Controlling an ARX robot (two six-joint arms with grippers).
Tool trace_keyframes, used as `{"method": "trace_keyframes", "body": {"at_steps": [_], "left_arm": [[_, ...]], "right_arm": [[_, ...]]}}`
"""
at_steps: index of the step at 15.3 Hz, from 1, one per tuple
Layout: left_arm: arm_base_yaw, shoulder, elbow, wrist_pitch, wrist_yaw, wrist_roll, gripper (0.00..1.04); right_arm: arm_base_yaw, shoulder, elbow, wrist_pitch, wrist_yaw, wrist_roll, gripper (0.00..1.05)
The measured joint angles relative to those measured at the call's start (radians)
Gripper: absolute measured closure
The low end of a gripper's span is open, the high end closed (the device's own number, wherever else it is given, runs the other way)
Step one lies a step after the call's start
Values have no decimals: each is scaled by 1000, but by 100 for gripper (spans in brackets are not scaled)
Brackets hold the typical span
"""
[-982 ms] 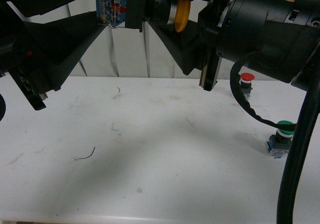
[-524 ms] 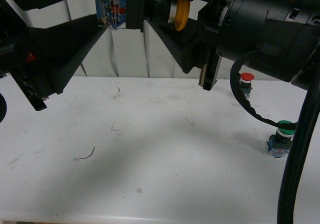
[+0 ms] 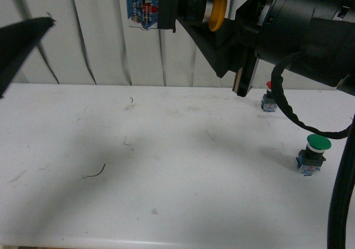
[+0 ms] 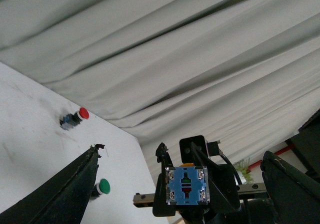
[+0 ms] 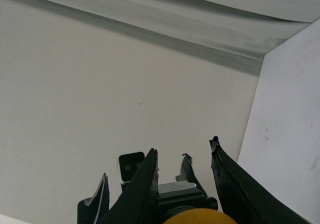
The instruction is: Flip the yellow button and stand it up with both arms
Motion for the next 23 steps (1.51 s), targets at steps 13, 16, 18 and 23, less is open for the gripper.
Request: {"method": "trace_keyframes", "body": {"at_steps": [13,16,18,23], "left_arm": [[279,-1038,-151,-1168,-346,1005,62],[199,-1109,-204,-1155,-425,1126,95],[132,-1152,-242,-1164,-516,1148,103],[47,-1281,-299,-1276,-583,1151,103]], "right_arm": [[-25,-8,-6,6,-3,-8,73],[-25,-8,-5,1,-4,-16,73],[-25,-8,-5,2,-5,-27,73],[-4,-8,8,3,0,-39,73]]}}
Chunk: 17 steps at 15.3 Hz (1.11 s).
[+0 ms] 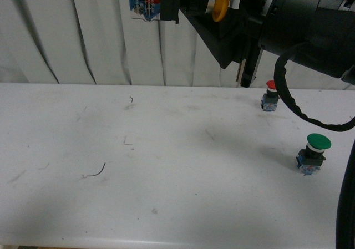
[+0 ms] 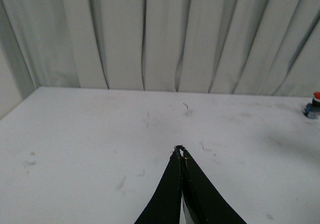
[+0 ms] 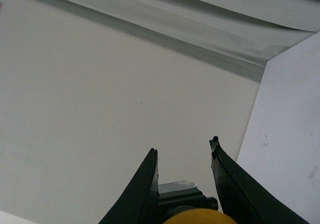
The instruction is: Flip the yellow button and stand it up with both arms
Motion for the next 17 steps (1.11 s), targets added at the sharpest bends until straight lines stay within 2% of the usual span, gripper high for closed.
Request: {"method": "trace_keyframes", "body": {"at_steps": [1,11,12,13,16,17], "left_arm": [[-2,-71,-29,-29,0,0,103],[-1,-119,-78,-13,0,0,103],[-1,-119,-78,-14,0,0,103],[-1,-119,-78,-14,0,0,97],[-1,-119,-78,-13,0,0,65],[-1,-119,-78,-13,0,0,52]], "right_arm": [[1,0,0,-1,0,-1,73],[-8,0,1,-1,13,-37,73],[-27,-7,1,-69,32,-83,73],[-53,-18,2,-170,56,-168,73],[-164,-53,29,-504,193,-537,73],[-208,-61,60,-611,261,-726,73]]}}
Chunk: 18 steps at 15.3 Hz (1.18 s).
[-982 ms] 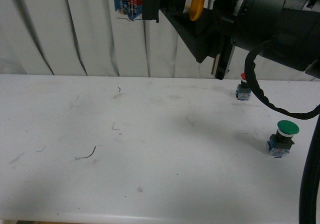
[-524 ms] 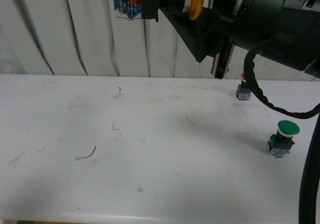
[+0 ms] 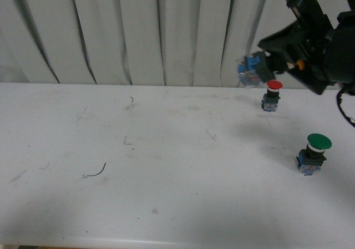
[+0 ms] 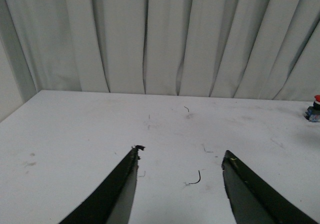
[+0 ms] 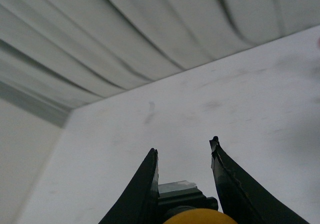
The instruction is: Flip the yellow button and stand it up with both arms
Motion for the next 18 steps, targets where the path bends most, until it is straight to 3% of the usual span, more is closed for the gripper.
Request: {"method": "trace_keyframes", "body": {"at_steps": [4,7,13,18], "left_arm": [[0,0,0,0,0,0,6],[0,0,0,0,0,1,7],[0,0,0,0,0,1,7],[0,0,0,0,0,2,7]], "right_arm": [[-122,14,132,-251,216,-571,73],[-158,65,255,-409,295,-800,73],[-161,264,557,-669,384,-805,73],[-179,436,770,-892,464,-619,73]]}}
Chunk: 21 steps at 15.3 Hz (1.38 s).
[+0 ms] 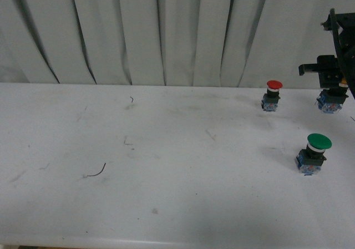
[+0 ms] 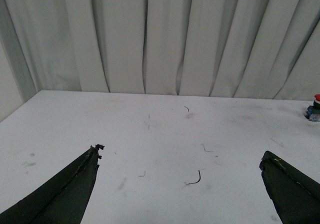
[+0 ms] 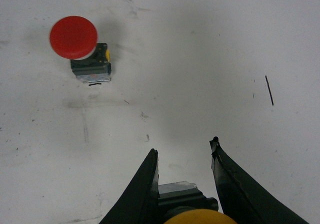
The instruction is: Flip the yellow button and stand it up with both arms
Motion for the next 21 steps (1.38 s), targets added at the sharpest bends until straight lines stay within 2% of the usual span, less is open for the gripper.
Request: {"method": "trace_keyframes", "body": {"at_steps": [2,6,11,16,21], "left_arm": [[0,0,0,0,0,0,7],[0,0,0,0,0,0,7],[0,0,0,0,0,0,7],[0,0,0,0,0,0,7],[0,0,0,0,0,0,7]], "right_arm": [[0,47,46,-33,19,97,73],[28,126,130,-64,49,147,73],[61,229,265,-96,33,146,73],[99,261,244,-16,48,42,73],[80,296,240,-11,57,10,73]]}}
